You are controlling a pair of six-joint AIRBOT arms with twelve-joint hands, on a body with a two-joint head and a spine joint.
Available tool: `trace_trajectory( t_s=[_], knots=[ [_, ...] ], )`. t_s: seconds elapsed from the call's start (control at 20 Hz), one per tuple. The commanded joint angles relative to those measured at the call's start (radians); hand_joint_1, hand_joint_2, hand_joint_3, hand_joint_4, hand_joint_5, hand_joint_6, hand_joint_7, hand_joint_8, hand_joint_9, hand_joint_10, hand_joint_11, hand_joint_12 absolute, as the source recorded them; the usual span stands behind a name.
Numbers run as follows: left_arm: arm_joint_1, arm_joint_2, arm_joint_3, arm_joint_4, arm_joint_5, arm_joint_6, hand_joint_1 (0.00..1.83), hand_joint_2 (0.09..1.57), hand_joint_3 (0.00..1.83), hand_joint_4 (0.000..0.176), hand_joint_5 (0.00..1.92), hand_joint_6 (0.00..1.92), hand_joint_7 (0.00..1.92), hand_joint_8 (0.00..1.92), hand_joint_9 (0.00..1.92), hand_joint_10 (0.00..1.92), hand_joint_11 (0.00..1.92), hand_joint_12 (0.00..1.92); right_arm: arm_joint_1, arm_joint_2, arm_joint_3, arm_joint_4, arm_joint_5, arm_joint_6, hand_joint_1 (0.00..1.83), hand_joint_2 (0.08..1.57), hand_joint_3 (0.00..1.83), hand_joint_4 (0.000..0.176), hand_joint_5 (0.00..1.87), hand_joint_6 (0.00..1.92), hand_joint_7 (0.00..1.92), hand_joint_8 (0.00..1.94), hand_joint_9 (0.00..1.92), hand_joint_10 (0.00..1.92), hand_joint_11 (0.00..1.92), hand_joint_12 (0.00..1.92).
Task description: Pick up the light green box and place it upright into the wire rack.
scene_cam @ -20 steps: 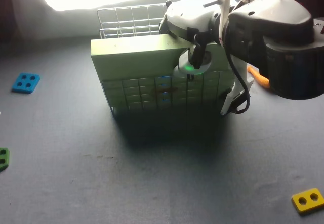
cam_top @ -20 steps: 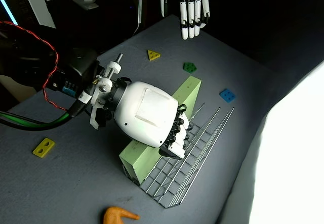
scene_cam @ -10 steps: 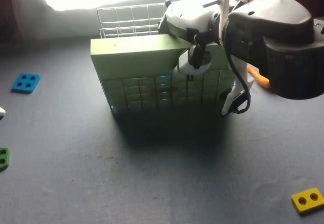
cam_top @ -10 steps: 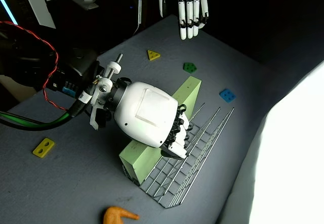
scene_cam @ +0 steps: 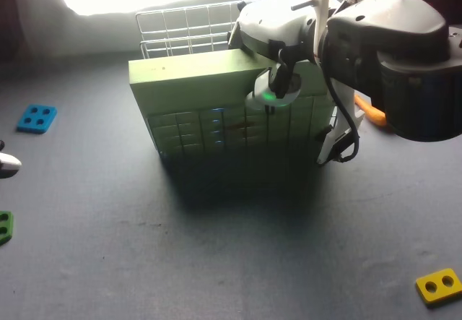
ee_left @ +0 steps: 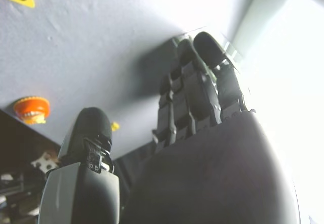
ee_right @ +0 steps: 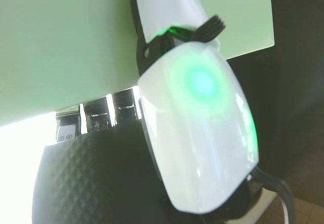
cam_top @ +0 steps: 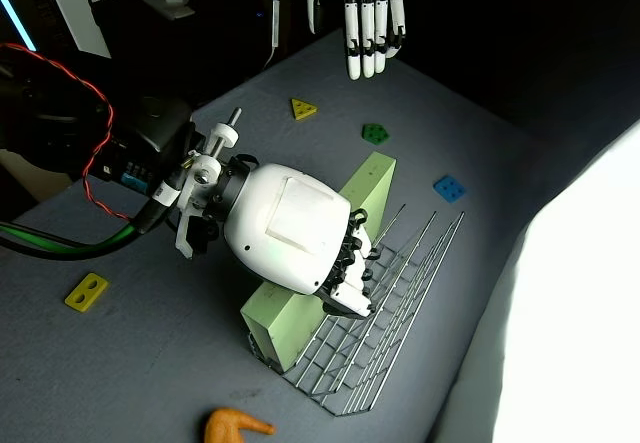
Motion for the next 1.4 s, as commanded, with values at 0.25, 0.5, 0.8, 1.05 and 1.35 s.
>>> trace_trajectory(
  t_s=[0.25, 0.5, 0.8, 1.05, 1.35],
  knots=[
    [-0.019, 0.000, -0.004, -0.018, 0.078, 0.002, 0.40, 1.32, 0.00, 0.000, 0.23, 0.00, 0.28, 0.00, 0.39, 0.00, 0.02, 1.22, 0.022, 0.016, -0.009, -0.048, 0.026, -0.014, 1.12, 1.04, 0.00, 0.000, 0.63, 0.32, 0.70, 0.43, 0.57, 0.94, 0.23, 1.56],
    [-0.024, 0.001, -0.018, -0.033, 0.073, 0.003, 0.40, 1.32, 0.00, 0.000, 0.23, 0.00, 0.30, 0.01, 0.40, 0.00, 0.03, 1.22, 0.036, 0.024, -0.019, -0.047, 0.026, -0.017, 1.11, 1.03, 0.00, 0.000, 0.62, 0.28, 0.72, 0.31, 0.55, 0.87, 0.17, 1.56],
    [-0.034, 0.001, -0.036, -0.035, 0.073, 0.003, 0.38, 1.32, 0.00, 0.000, 0.23, 0.00, 0.30, 0.00, 0.41, 0.00, 0.04, 1.22, 0.058, 0.046, -0.049, -0.046, 0.027, -0.031, 1.09, 1.01, 0.00, 0.000, 0.63, 0.13, 0.78, 0.07, 0.54, 0.75, 0.11, 1.52],
    [-0.035, 0.001, -0.042, -0.035, 0.073, 0.004, 0.38, 1.32, 0.00, 0.000, 0.23, 0.00, 0.30, 0.00, 0.40, 0.00, 0.03, 1.22, 0.089, 0.078, -0.083, -0.044, 0.033, -0.038, 1.10, 0.99, 0.00, 0.000, 0.54, 0.07, 0.70, 0.02, 0.50, 0.74, 0.07, 1.53],
    [-0.035, 0.001, -0.036, -0.035, 0.073, 0.004, 0.38, 1.32, 0.00, 0.000, 0.23, 0.00, 0.30, 0.00, 0.40, 0.00, 0.03, 1.23, 0.129, 0.162, -0.185, -0.127, 0.029, -0.037, 1.11, 0.99, 0.00, 0.000, 0.53, 0.06, 0.69, 0.01, 0.49, 0.74, 0.06, 1.54]
  ],
)
